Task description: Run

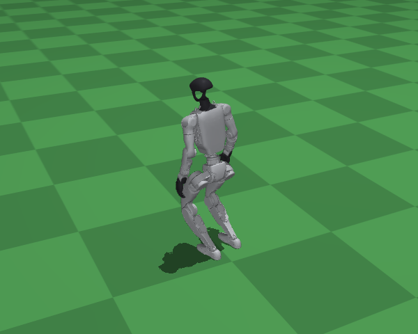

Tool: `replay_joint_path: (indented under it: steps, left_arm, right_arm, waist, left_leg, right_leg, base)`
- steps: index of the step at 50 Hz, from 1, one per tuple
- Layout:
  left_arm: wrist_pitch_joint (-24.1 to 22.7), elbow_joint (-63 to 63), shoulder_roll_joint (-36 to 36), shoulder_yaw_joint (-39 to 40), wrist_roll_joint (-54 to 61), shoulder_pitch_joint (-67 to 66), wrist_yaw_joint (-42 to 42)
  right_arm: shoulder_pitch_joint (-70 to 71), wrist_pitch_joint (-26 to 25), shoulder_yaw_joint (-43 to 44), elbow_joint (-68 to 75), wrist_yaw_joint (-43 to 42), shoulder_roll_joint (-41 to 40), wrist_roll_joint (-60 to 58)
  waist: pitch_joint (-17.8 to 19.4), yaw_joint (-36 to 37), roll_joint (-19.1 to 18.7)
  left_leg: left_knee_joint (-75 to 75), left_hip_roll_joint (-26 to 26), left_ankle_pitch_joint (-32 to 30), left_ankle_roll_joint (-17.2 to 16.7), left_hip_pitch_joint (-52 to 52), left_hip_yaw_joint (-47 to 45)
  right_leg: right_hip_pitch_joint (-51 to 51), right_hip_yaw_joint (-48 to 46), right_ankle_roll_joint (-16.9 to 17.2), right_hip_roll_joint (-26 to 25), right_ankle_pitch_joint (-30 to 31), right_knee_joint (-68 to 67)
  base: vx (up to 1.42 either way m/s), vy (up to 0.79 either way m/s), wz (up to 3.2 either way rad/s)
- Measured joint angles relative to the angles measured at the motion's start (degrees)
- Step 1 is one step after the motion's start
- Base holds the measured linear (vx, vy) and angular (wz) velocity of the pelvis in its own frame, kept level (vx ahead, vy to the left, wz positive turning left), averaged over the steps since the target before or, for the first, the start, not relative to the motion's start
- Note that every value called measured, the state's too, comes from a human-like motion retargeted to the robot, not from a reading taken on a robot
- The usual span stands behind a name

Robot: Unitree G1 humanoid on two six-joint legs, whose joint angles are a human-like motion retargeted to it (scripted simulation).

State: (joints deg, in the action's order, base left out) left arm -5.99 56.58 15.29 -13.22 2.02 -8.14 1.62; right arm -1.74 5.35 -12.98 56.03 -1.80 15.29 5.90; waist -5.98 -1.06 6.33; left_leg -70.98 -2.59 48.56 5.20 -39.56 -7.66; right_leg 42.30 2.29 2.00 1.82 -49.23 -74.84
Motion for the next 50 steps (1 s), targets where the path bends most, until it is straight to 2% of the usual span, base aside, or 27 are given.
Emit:
replay_joint_path:
  steps: [4,5,8,13,15,18,19,21,22,23,25,27,30,33,37,41,42,43,45,46,47,48,50]
  left_arm:
    - [-0.12,-3.02,1.31,0.06,3.24,-2.7,3.54]
    - [-0.16,-3.39,1.69,0.07,3.65,-3.2,4.21]
    - [-0.26,-3.59,3.26,-0.15,3.94,-3.67,5.24]
    - [-0.42,-3.08,4.62,-0.29,3.7,-3.68,4.67]
    - [-0.58,-2.83,4.83,0.2,3.78,-3.88,3.53]
    - [-0.93,-1.84,4.87,1.81,3.41,-3.01,-0.35]
    - [-1.13,-1.12,3.93,2.25,2.86,-2.56,-2.47]
    - [-1.04,0.85,1.67,2.79,1.92,-1.69,-5.56]
    - [-0.77,1.9,0.72,2.79,1.57,-1.27,-5.71]
    - [-0.59,2.76,-0.28,2.46,1.08,-0.8,-4.72]
    - [0.2,2.66,-0.08,0.75,-0.08,-0.94,-0.69]
    - [0.64,1.15,1.06,-1.6,-1.77,-2.28,4.06]
    - [0.62,-1.81,3.38,-3.75,-3.39,-4.29,9.59]
    - [0.1,-3.95,5.81,-4.83,-3.69,-5.64,11.34]
    - [-0.68,-4.84,7.43,-4.74,-3.81,-6.41,10.1]
    - [-1.45,-3.8,7.59,-3.98,-4.5,-6.53,5.76]
    - [-1.71,-3.18,6.98,-3.88,-5.27,-6.36,3.78]
    - [-1.92,-2.3,5.81,-3.89,-6.45,-6.13,1.3]
    - [-1.55,-0.78,5.21,-3.29,-6.94,-5.55,-0.45]
    - [-1.49,-0.32,3.25,-3.48,-6.34,-5.85,-0.24]
    - [-1.28,-0.21,1.85,-3.71,-5.5,-6.25,0.7]
    - [-0.8,-0.78,1.58,-4.02,-4.19,-6.85,3.09]
    - [0.33,-2.09,1.31,-4.66,-2.08,-8.11,8.44]
  right_arm:
    - [-1.98,-1.23,0.97,0.71,0.67,0.79,1.89]
    - [-2.39,-1.53,0.87,0.99,0.95,0.99,1.98]
    - [-2.94,-1.54,0.46,1.92,1.83,1.67,1.84]
    - [-3.12,-1.05,0.34,2.08,1.98,1.98,2.17]
    - [-3.16,-0.85,0.2,2.17,1.94,1.71,2.19]
    - [-1.69,-0.4,-0.79,3.09,0.63,0.89,0.92]
    - [-1.07,-0.14,-1.3,3.72,-0.66,0.08,-0.18]
    - [0.07,0.13,-2.17,5.33,-2.71,-1.47,-1.93]
    - [0.71,0.06,-2.42,6.18,-2.81,-2.0,-2.1]
    - [1.56,-0.09,-2.46,6.98,-2.12,-2.52,-1.67]
    - [2.24,-0.99,-2.11,6.67,0.76,-2.0,-0.51]
    - [1.63,-1.69,-1.55,5.1,3.44,-0.92,0.81]
    - [0.29,-2.14,-0.94,1.85,6.3,0.98,3.28]
    - [-1.3,-1.38,-0.2,-1.82,6.94,3.34,5.09]
    - [-3.0,0.46,1.14,-5.64,5.08,5.4,6.3]
    - [-4.2,1.77,1.57,-6.49,1.48,6.59,4.85]
    - [-4.4,2.06,1.43,-5.99,-0.18,6.44,3.52]
    - [-4.63,2.32,1.25,-5.0,-2.28,5.73,1.61]
    - [-4.77,1.8,1.16,-2.62,-3.64,5.59,0.02]
    - [-4.8,1.78,1.09,-0.37,-3.17,4.03,-0.03]
    - [-4.97,1.45,1.08,1.4,-2.06,2.92,0.18]
    - [-5.41,0.5,1.18,2.22,0.35,2.73,0.92]
    - [-6.55,-1.4,1.56,2.52,5.08,2.52,2.18]
  waist:
    - [-3.17,-0.08,-0.71]
    - [-4.15,-0.21,-0.74]
    - [-5.0,-0.03,-0.74]
    - [-4.23,0.23,-0.61]
    - [-3.59,0.42,-0.31]
    - [-1.34,1.8,-0.38]
    - [-3.24,2.02,-0.34]
    - [-9.46,1.69,0.04]
    - [-10.77,1.44,0.2]
    - [-8.74,1.31,0.27]
    - [-1.41,1.71,-0.01]
    - [1.9,1.29,0.05]
    - [0.61,0.7,-0.4]
    - [-0.65,0.22,-1.18]
    - [0.05,-0.35,-2.39]
    - [2.06,-0.75,-3.14]
    - [1.08,-1.17,-3.11]
    - [-2.6,-1.89,-2.98]
    - [-5.54,-2.32,-2.91]
    - [-5.92,-2.44,-2.78]
    - [-4.64,-2.13,-2.72]
    - [-0.03,-0.99,-2.79]
    - [2.69,0.43,-2.84]
  left_leg:
    - [16.15,-0.27,-20.95,-7.48,7.08,0.58]
    - [18.67,-0.41,-24.96,-8.76,7.41,0.58]
    - [20.83,-1.19,-28.61,-9.97,7.22,1.47]
    - [17.22,-1.89,-22.83,-8.44,5.6,3.08]
    - [12.63,-2.14,-16.51,-7.0,4.28,3.7]
    - [2.21,-0.08,-0.42,-2.74,0.86,3.2]
    - [0.9,1.05,1.44,-1.25,-3.98,2.56]
    - [0.06,2.69,1.44,0.92,-14.86,1.31]
    - [-0.26,2.99,1.44,1.32,-16.99,0.96]
    - [0.31,2.71,1.44,1.1,-14.44,0.93]
    - [1.87,1.7,1.44,-0.69,-3.81,2.54]
    - [6.22,0.93,-1.96,-3.21,4.54,3.47]
    - [15.47,0.79,-12.98,-6.7,7.19,4.55]
    - [17.68,0.29,-17.48,-7.99,5.72,5.5]
    - [12.3,-0.2,-13.62,-7.14,2.68,6.36]
    - [0.32,0.1,-0.67,-2.85,-2.31,6.02]
    - [-2.03,0.12,1.44,-1.22,-6.06,5.42]
    - [-3.04,0.03,1.44,0.36,-12.76,4.61]
    - [-5.44,0.59,1.44,2.23,-18.66,3.63]
    - [-4.41,0.06,1.44,1.86,-17.51,3.56]
    - [-3.47,-0.28,1.44,1.04,-13.92,3.82]
    - [-2.71,-0.26,1.44,-0.66,-5.47,4.74]
    - [4.3,-0.41,-5.24,-4.39,5.63,6.16]
  right_leg:
    - [-6.89,-1.84,6.08,2.45,20.41,14.6]
    - [-7.06,-2.31,7.14,3.17,23.69,16.58]
    - [-6.65,-2.81,8.48,4.02,26.26,18.29]
    - [-5.05,-2.16,7.21,3.8,21.69,15.37]
    - [-3.98,-1.48,5.75,3.33,15.66,11.61]
    - [-1.24,-1.48,0.93,1.78,0.69,4.73]
    - [3.48,-1.64,-0.52,1.38,-0.76,4.14]
    - [14.41,-1.9,-2.61,1.06,-0.77,3.51]
    - [16.7,-1.97,-3.17,1.06,-0.77,3.02]
    - [14.43,-1.95,-3.22,1.32,-0.77,3.0]
    - [3.86,-2.37,-2.45,1.24,-0.77,3.98]
    - [-4.4,-2.21,0.13,1.49,1.98,6.63]
    - [-6.9,-1.76,3.69,1.24,13.78,15.43]
    - [-5.46,-0.82,5.59,0.74,18.34,17.89]
    - [-2.75,0.45,4.96,-0.26,15.1,13.76]
    - [1.69,1.6,1.6,-1.05,1.71,2.71]
    - [5.34,1.75,0.63,-0.64,-0.76,0.15]
    - [12.07,1.93,-0.06,0.11,-0.77,-1.23]
    - [17.85,1.77,-1.17,0.54,-0.77,-3.55]
    - [17.08,1.75,-1.29,1.09,-0.77,-3.45]
    - [13.74,1.47,-1.26,1.43,-0.77,-3.14]
    - [5.25,0.67,-0.94,1.35,-0.77,-2.4]
    - [-5.87,-0.83,1.16,2.22,5.83,3.71]
  base:
    - [0.29,0.0,-0.17]
    - [0.18,0.0,-0.11]
    - [0.1,0.01,-0.19]
    - [-0.03,0.0,-0.27]
    - [-0.12,-0.01,-0.26]
    - [-0.18,-0.02,-0.52]
    - [-0.31,-0.03,-0.66]
    - [-0.23,-0.05,-0.39]
    - [-0.09,-0.05,-0.14]
    - [-0.02,-0.05,-0.08]
    - [0.09,-0.06,-0.05]
    - [0.19,-0.05,0.03]
    - [0.06,-0.04,-0.18]
    - [-0.02,0.0,-0.06]
    - [-0.07,-0.01,-0.18]
    - [-0.09,0.0,-0.14]
    - [-0.19,-0.01,0.15]
    - [-0.16,0.0,0.19]
    - [-0.06,0.0,0.08]
    - [0.12,-0.01,0.03]
    - [0.26,-0.02,-0.23]
    - [0.31,-0.02,-0.43]
    - [0.34,-0.02,-0.34]
